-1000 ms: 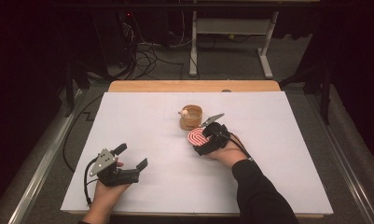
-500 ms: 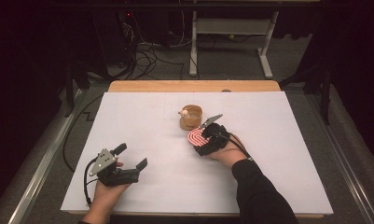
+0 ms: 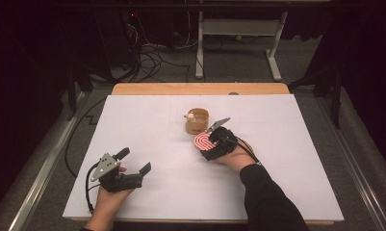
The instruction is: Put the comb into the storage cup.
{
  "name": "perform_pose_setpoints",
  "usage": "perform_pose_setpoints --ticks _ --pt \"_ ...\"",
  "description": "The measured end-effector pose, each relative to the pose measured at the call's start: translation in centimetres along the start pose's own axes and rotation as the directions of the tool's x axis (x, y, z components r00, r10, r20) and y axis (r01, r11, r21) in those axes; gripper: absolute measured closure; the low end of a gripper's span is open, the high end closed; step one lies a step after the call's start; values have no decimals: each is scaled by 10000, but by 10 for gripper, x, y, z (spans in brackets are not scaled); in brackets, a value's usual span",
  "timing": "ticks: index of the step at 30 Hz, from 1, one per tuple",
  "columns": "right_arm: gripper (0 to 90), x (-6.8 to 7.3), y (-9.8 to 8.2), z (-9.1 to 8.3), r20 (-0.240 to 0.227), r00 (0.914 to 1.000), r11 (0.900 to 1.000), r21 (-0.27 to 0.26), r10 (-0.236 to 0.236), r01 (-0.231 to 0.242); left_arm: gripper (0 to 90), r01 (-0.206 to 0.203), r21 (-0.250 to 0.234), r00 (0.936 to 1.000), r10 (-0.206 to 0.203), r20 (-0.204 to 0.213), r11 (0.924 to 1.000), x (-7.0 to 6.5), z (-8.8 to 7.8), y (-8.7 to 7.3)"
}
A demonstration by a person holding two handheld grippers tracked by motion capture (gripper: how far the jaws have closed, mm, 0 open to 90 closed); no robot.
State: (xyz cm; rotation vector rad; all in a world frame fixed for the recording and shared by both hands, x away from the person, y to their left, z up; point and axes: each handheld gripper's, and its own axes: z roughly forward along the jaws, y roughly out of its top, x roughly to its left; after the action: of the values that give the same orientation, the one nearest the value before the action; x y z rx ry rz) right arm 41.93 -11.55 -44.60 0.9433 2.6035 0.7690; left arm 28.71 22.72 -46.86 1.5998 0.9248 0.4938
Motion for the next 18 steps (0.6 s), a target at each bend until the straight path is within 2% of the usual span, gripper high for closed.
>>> perform_pose_setpoints --ticks 7,18 --pt "195 0 1 0 -13 9999 9999 80 121 -121 0 28 -16 10000 -28 -14 10000 0 0 0" --pt "201 1 3 0 66 10000 9995 308 64 -66 0 46 -30 10000 -47 -84 10000 2 -3 0"
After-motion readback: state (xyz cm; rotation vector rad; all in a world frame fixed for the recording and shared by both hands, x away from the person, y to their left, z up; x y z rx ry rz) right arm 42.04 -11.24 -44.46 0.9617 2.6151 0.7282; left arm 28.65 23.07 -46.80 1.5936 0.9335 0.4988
